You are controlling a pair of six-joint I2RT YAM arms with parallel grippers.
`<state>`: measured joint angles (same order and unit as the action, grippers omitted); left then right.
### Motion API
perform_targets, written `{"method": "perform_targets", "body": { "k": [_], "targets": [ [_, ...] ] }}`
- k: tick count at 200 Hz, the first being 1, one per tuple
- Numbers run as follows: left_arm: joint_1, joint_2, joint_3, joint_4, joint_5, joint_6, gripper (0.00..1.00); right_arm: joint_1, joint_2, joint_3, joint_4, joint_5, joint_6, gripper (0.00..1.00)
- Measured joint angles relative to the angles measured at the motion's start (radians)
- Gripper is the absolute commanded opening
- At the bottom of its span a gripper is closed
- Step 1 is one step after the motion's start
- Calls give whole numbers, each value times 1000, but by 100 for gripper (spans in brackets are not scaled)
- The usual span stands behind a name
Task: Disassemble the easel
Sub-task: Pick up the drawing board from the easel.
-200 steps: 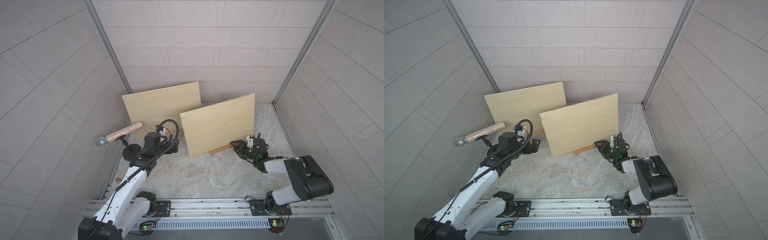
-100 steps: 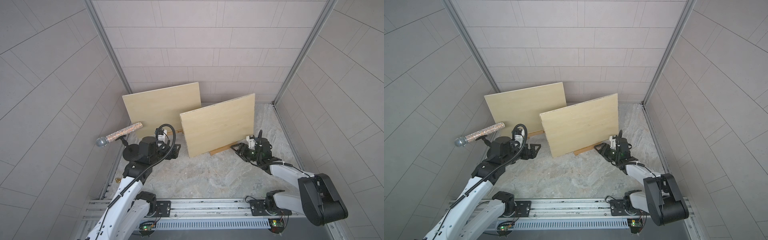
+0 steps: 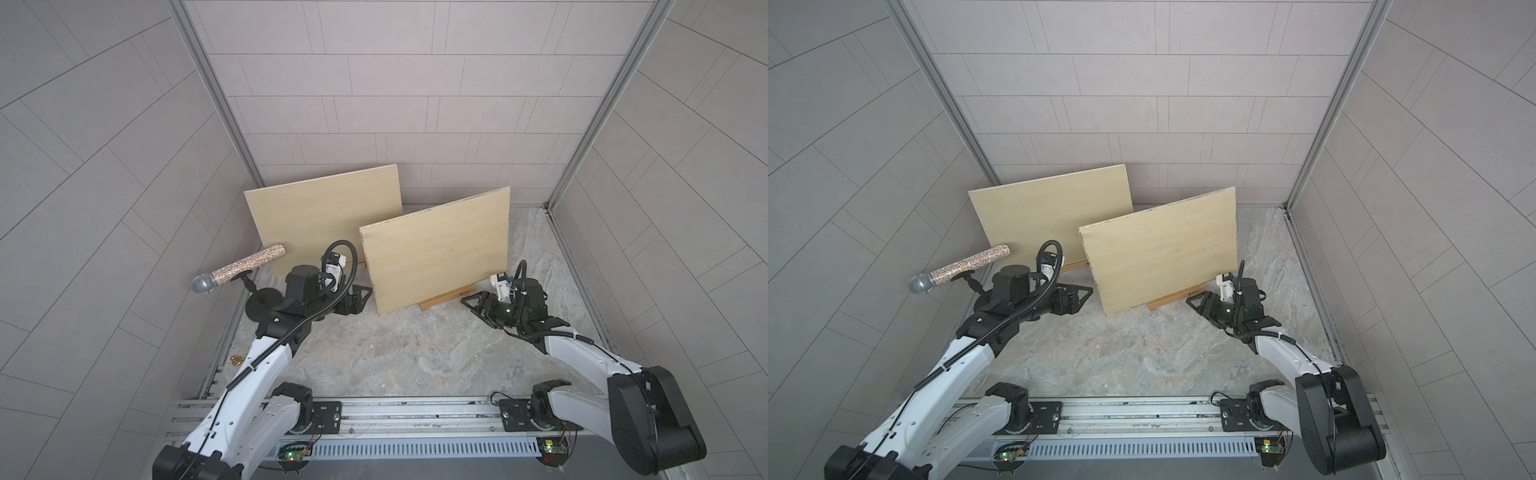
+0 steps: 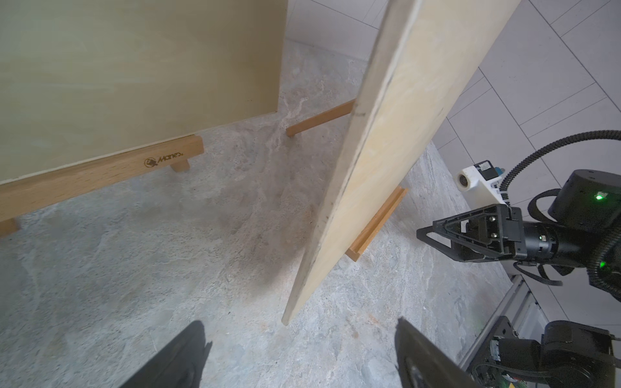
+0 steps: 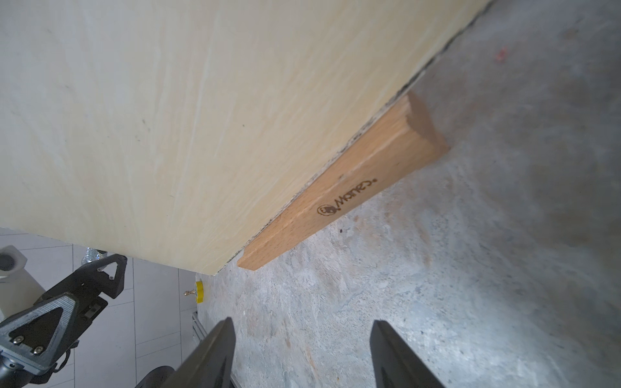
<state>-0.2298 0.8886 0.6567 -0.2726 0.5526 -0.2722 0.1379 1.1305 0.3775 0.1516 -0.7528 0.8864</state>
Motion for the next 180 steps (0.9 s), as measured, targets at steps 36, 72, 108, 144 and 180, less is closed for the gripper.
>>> {"method": "perform_targets", "body": {
  "k": [36,72,108,144,180],
  "targets": [
    [0,51,8,67,30,2,91,0,-7,0,-6,-9,-15,69],
    [0,91,8,137,67,2,89,0,-7,0,-6,-18,-21,70],
    [21,134,8,234,126,-11,85,-2,-6,0,3,-28,-23,71],
    [50,188,8,349,183,-35,80,-33,23,0,45,-45,-22,72],
    [60,275,14,430,237,-55,75,-96,110,4,95,-96,-22,73]
  ]
}}
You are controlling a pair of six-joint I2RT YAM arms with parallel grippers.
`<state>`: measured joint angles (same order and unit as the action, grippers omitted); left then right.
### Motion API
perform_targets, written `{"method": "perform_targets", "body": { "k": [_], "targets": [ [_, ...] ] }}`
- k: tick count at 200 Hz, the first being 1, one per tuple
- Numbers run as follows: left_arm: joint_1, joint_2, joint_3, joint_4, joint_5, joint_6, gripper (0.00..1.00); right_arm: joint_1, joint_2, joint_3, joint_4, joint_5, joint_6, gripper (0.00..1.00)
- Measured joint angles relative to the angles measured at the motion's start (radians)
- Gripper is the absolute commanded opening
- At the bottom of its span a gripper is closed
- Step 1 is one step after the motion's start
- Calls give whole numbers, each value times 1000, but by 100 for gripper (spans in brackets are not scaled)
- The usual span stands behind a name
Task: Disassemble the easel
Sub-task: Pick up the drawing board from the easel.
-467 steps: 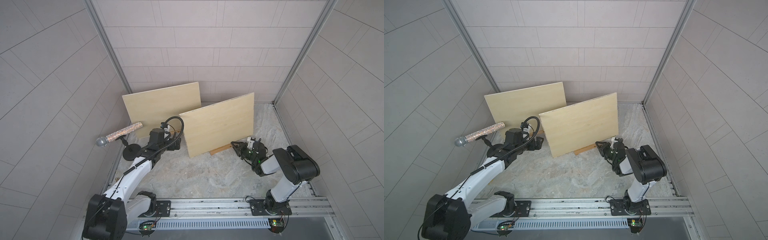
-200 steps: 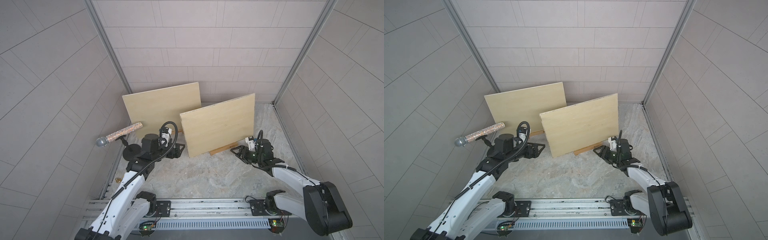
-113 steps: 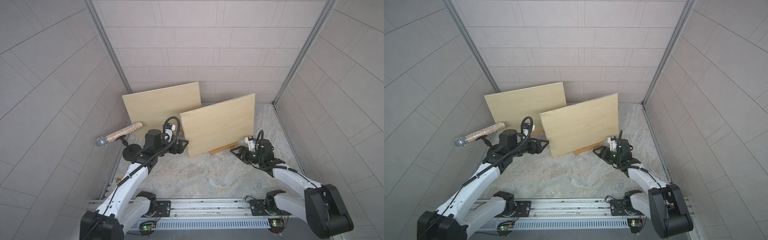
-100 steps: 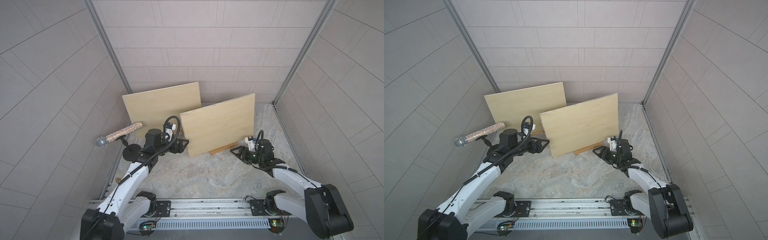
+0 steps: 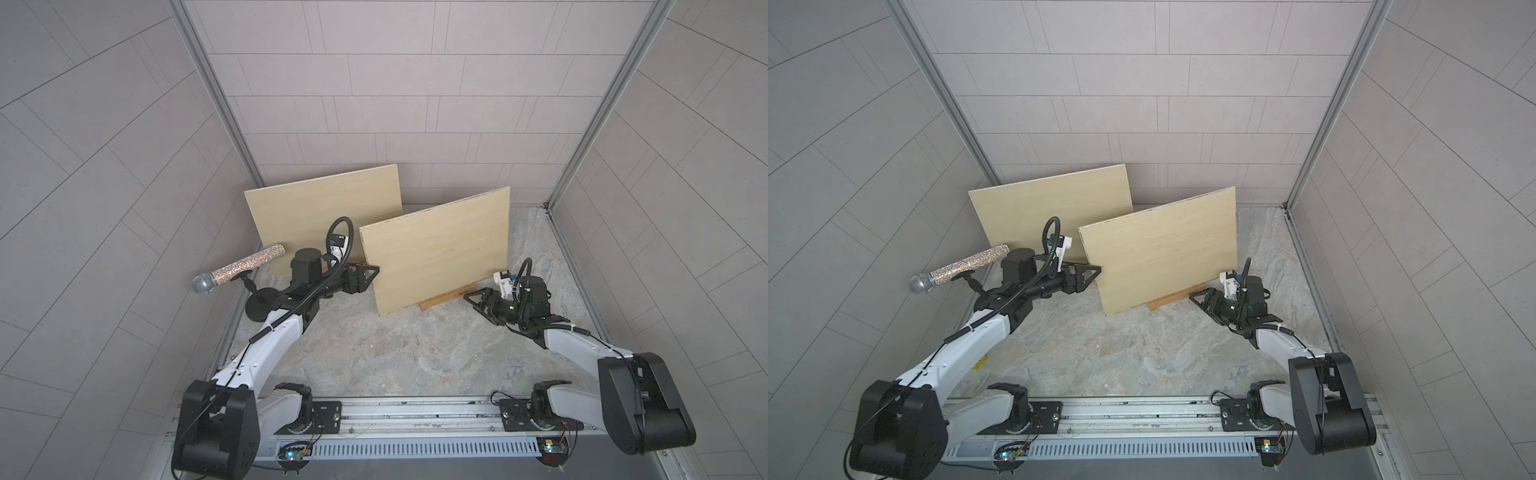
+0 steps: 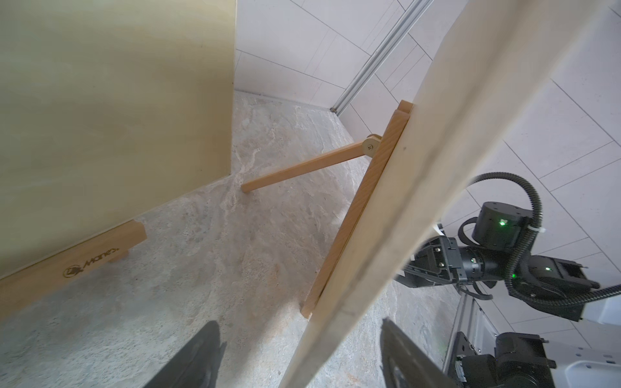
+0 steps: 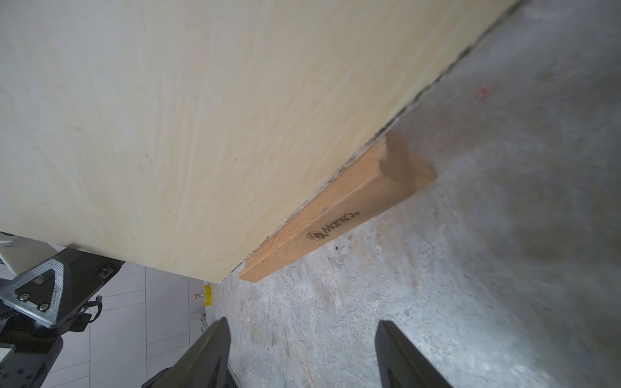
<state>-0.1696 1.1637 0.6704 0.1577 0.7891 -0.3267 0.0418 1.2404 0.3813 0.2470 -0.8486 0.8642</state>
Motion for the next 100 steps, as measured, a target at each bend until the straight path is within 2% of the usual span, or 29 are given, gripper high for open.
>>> {"method": "perform_targets", "body": {
  "k": [63,100],
  "targets": [
    [0,96,37,116,84,-44,69,-125,74,38,51,-65,-11,73],
    [0,134,54,163,117,-63,62,-148,116,40,114,-69,8,73]
  ]
}}
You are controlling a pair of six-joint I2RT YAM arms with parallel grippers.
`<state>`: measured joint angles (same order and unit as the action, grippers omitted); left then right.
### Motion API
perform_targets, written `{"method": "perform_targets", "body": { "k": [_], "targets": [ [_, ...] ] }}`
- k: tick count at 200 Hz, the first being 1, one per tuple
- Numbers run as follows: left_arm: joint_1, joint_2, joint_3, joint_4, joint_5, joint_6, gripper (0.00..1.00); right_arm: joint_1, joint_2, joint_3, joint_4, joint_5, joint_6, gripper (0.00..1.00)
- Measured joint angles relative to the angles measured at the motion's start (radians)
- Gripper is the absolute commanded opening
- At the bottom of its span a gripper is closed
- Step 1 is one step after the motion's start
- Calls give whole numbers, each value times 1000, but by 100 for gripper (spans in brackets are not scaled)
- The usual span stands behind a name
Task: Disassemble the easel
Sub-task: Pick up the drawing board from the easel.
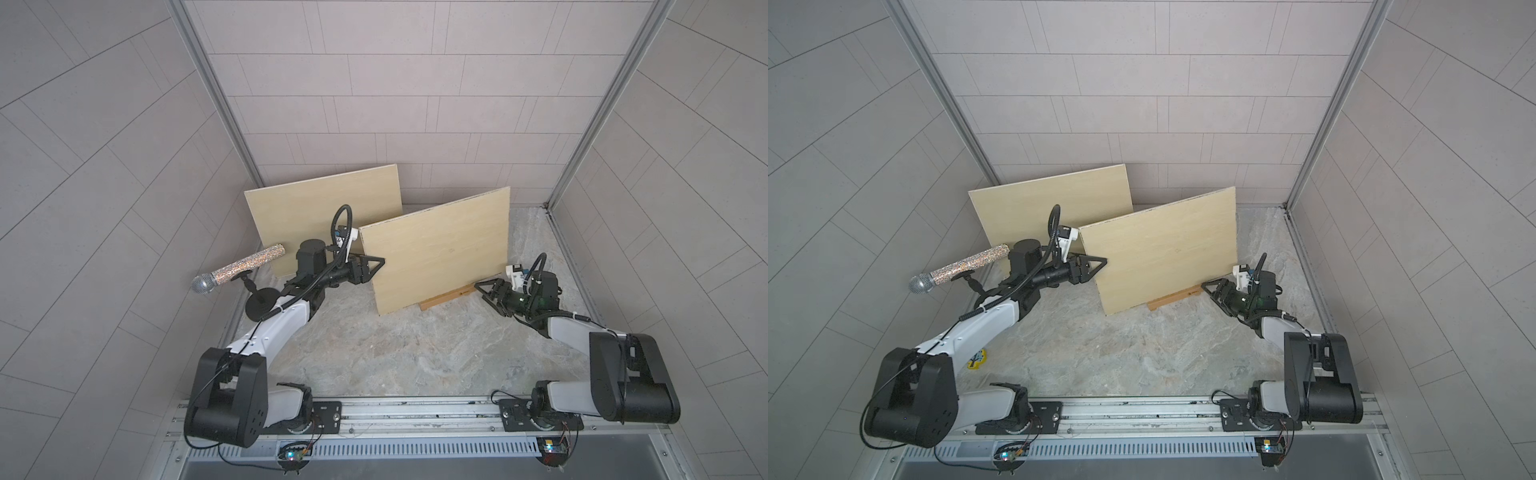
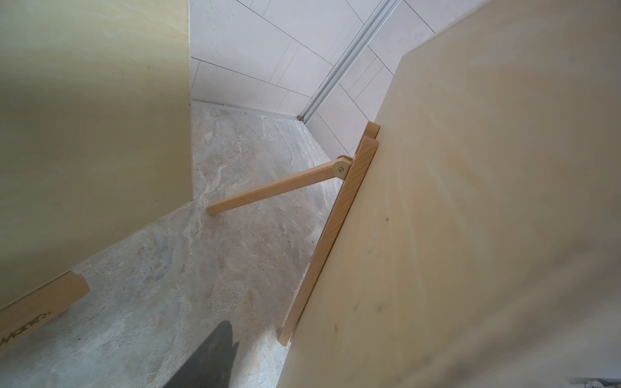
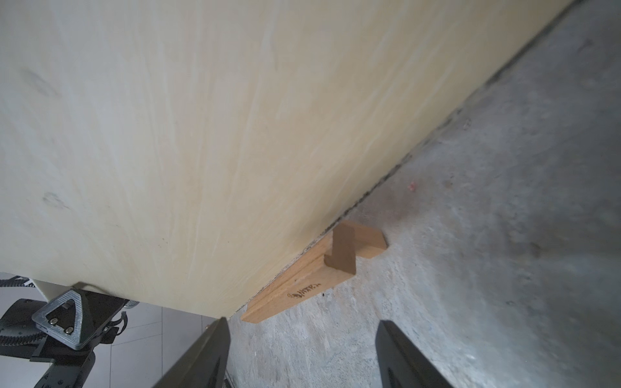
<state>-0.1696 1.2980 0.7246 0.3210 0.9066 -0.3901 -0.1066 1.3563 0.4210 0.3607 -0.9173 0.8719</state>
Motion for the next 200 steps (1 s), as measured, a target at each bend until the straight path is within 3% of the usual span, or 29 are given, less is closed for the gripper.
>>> {"method": "perform_targets", "body": {
  "k": [68,200],
  "targets": [
    [0,10,11,2,20,10,42,-27,57,14,92,1,43,73],
    [4,22,122,-203,108,127,19,-27,170,28,294,10,128,75]
  ]
}}
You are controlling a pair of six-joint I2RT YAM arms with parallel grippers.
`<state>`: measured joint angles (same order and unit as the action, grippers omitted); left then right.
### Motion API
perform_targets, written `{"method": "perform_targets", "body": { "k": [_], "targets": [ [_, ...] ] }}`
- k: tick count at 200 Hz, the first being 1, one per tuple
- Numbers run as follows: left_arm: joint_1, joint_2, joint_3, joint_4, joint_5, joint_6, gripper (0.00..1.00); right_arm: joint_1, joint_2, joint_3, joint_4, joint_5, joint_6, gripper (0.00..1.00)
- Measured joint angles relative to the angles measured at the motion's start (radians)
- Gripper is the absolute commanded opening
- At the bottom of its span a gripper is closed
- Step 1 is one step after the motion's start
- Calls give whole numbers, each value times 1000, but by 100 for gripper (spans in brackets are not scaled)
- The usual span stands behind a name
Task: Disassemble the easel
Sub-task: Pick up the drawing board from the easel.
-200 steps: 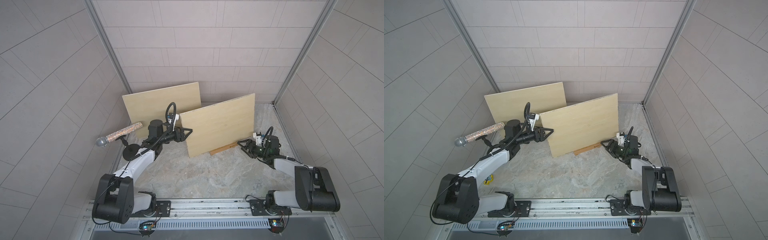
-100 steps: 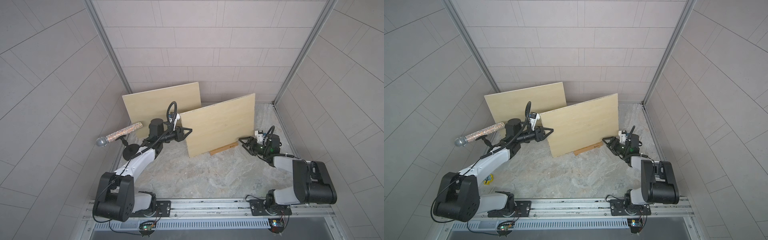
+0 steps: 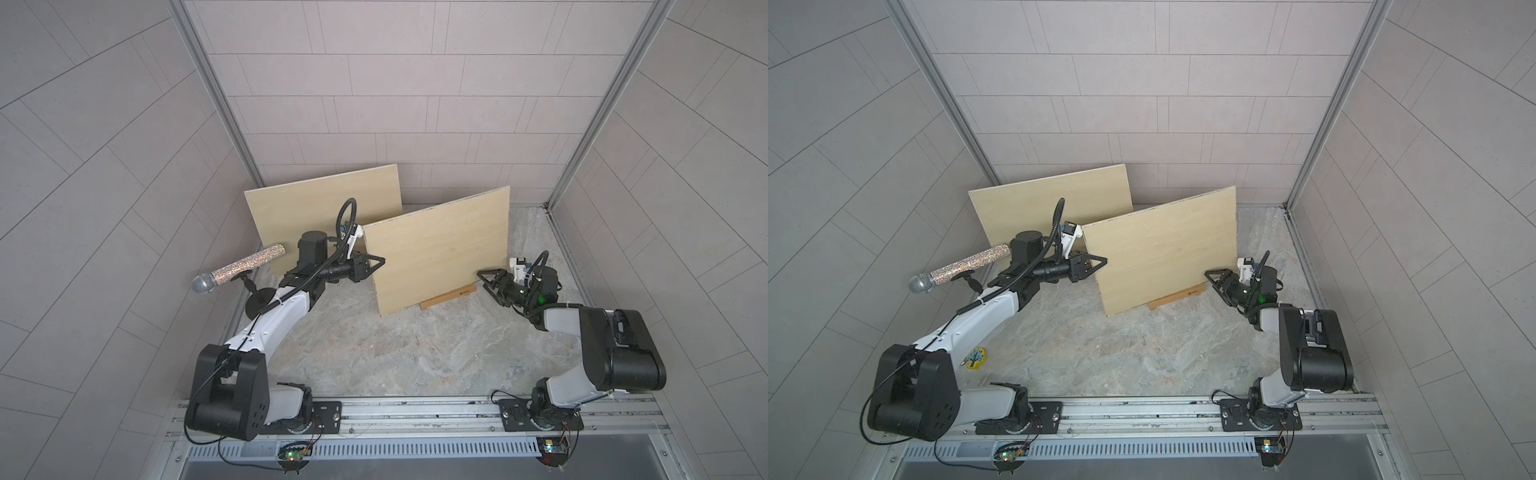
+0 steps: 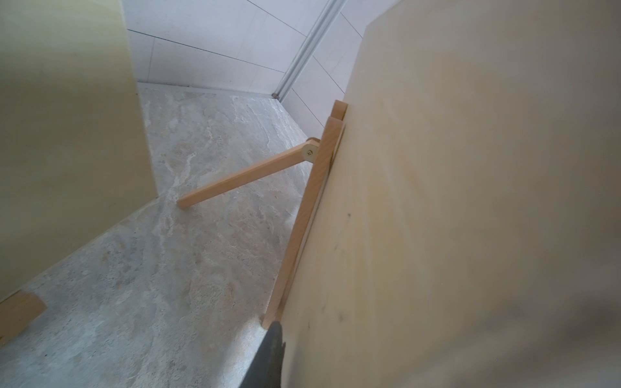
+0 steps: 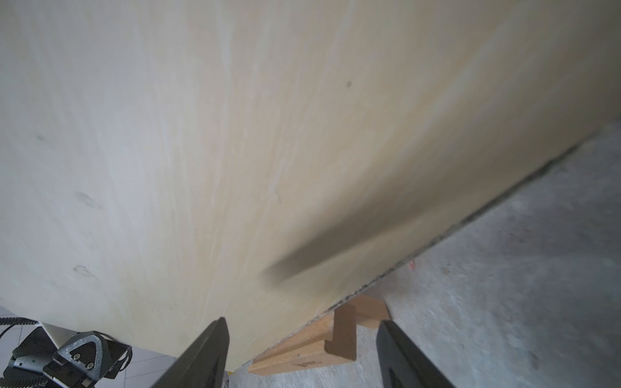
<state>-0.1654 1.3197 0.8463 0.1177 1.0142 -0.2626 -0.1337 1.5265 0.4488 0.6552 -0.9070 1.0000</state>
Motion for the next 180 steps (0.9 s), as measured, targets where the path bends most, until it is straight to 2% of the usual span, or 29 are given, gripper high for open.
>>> {"method": "perform_targets", "body": {
  "k": [68,118,180],
  "targets": [
    [8,22,50,-76,27,59,0,0,68,-7,157,35,43,80],
    [35,21,52,-108,48,95,0,0,179,-45,346,59,111,88],
    [42,22,52,-116,59,101,0,2,361,-79,664,71,212,89]
  ]
}}
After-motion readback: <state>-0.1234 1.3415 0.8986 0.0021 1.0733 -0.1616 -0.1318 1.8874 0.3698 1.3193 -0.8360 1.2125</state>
